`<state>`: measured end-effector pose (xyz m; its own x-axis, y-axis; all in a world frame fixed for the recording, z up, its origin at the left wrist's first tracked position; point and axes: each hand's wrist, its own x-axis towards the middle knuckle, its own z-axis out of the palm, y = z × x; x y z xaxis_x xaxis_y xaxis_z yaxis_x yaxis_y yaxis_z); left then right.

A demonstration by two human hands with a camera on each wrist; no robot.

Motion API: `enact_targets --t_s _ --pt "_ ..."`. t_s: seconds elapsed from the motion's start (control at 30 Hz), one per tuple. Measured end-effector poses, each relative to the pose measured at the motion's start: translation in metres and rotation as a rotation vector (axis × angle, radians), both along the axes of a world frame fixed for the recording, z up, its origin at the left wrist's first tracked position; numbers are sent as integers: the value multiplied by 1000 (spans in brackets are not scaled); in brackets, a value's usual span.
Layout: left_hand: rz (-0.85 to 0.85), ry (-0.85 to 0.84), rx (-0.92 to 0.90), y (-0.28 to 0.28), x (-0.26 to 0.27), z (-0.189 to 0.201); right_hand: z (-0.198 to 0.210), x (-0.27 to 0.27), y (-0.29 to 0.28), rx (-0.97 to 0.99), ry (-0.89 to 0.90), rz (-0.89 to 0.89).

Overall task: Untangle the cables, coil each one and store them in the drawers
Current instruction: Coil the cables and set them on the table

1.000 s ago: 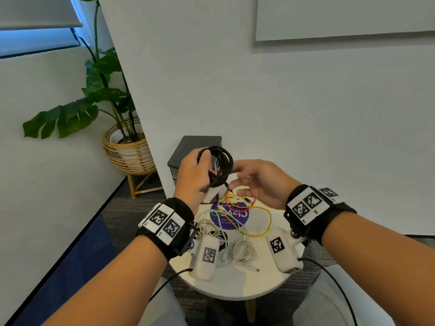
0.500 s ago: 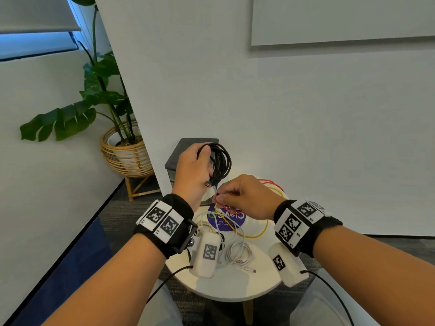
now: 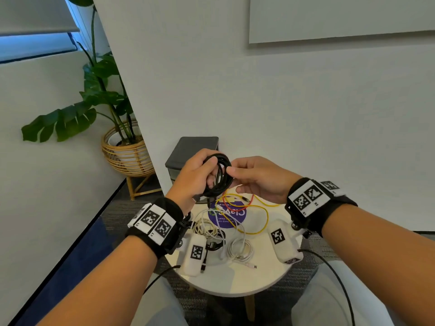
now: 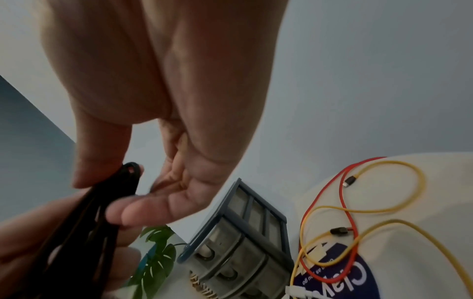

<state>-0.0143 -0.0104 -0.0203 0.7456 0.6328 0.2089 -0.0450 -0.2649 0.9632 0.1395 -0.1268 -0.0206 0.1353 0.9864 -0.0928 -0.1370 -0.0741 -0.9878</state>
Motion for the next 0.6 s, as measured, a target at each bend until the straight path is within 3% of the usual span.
enact_targets --t_s 0.13,0.37,0.6 --pt "-86 21 62 -1 -6 -8 -2 0 -3 -38 79 68" --pt "-93 68 216 -2 -10 -8 -2 -4 -2 -18 57 84" --pt "-112 104 203 -1 -14 -11 -16 -3 3 5 -78 57"
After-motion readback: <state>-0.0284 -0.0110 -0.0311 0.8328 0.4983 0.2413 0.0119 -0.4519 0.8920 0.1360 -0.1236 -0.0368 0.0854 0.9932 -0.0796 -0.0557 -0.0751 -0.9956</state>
